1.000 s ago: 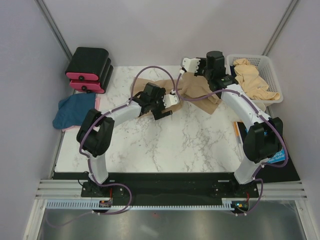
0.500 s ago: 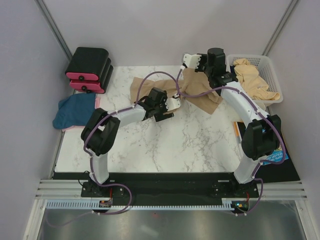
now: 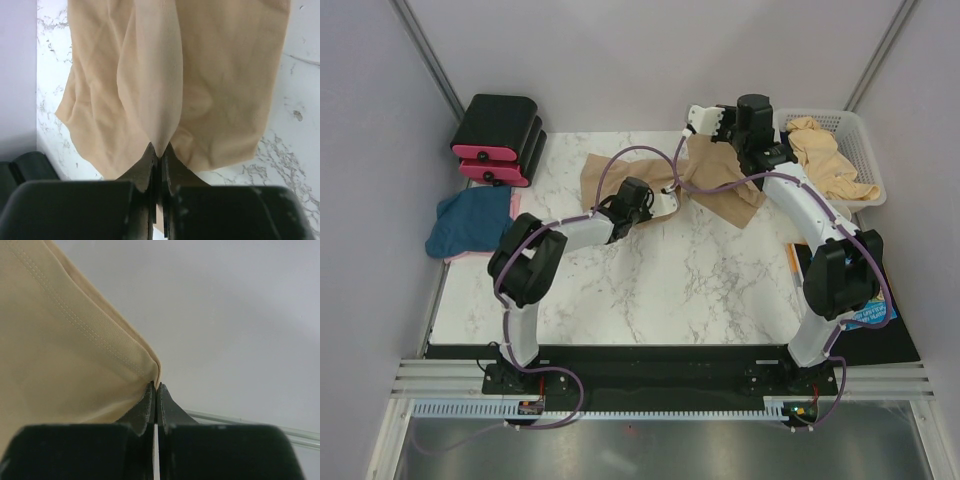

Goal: Fold and stack the t-shirts
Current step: Move the tshirt to the center of the board, then flatten out the tshirt

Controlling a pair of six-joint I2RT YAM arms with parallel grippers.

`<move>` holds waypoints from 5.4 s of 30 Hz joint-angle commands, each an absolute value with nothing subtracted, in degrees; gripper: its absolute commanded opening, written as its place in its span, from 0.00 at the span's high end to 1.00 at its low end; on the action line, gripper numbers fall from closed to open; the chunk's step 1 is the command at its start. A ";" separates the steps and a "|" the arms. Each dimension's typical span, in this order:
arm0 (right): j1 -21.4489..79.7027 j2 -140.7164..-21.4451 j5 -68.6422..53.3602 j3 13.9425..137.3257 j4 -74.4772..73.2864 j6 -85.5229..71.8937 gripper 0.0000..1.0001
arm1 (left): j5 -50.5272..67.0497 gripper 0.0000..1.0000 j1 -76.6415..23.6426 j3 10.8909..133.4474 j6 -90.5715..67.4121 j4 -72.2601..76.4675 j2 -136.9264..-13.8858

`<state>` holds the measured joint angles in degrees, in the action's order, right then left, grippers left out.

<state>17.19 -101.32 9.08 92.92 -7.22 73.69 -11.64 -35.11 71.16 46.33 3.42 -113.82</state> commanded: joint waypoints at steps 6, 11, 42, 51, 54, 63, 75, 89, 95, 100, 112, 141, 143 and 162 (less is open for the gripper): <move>16.17 -98.44 9.76 91.58 -3.43 72.69 1.00 | -9.60 0.98 -34.81 73.38 52.29 3.88 -104.69; 15.73 -97.65 8.97 90.79 -3.25 72.60 1.00 | 1.12 0.98 -32.53 78.12 56.51 -12.09 -99.42; 15.47 -95.54 8.09 85.78 -2.64 69.87 1.00 | 2.21 0.00 -23.38 86.14 65.30 -12.59 -112.85; 16.00 -95.27 8.52 84.20 -2.55 69.43 1.00 | -0.64 0.00 -22.85 81.48 55.66 -7.81 -101.20; 16.00 -94.92 8.61 83.41 -2.55 69.43 1.00 | 4.29 0.00 -22.76 80.42 50.91 -15.80 -95.64; 16.00 -95.54 8.09 82.35 -2.20 69.35 1.00 | 8.88 0.19 -26.63 61.13 48.95 -27.25 -81.31; 16.00 -96.94 8.00 84.38 -2.55 69.35 1.00 | 1.32 0.26 -27.33 46.85 46.50 -16.26 -83.85; 16.08 -96.94 8.09 84.20 -2.64 68.29 1.00 | -4.04 0.31 -27.42 45.00 46.23 -7.03 -92.45; 16.08 -96.86 8.09 84.02 -2.81 68.20 1.00 | -3.95 0.50 -27.42 46.23 46.23 -5.98 -95.09; 16.00 -96.77 8.35 84.29 -2.72 68.64 1.00 | -4.39 0.98 -27.42 46.06 47.81 -6.06 -95.36; 15.56 -96.68 11.16 86.13 -0.44 69.70 1.00 | -8.96 0.98 -22.24 61.85 53.26 -12.12 -87.28; 5.01 -73.51 -22.84 94.06 -61.15 68.80 1.00 | 17.04 0.98 -13.45 83.66 66.63 -54.74 -68.65; 5.10 -70.59 -23.81 92.47 -64.49 68.64 1.00 | 20.38 0.98 -13.45 87.26 65.92 -58.51 -67.16; 4.75 -89.98 -11.35 100.27 -17.69 73.56 1.00 | 8.36 0.98 -6.59 112.43 73.21 -32.70 -100.17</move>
<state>5.13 -81.89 -16.05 93.36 -34.68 70.35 11.55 -7.88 97.73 69.34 -42.74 -91.61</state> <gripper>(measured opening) 0.011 0.026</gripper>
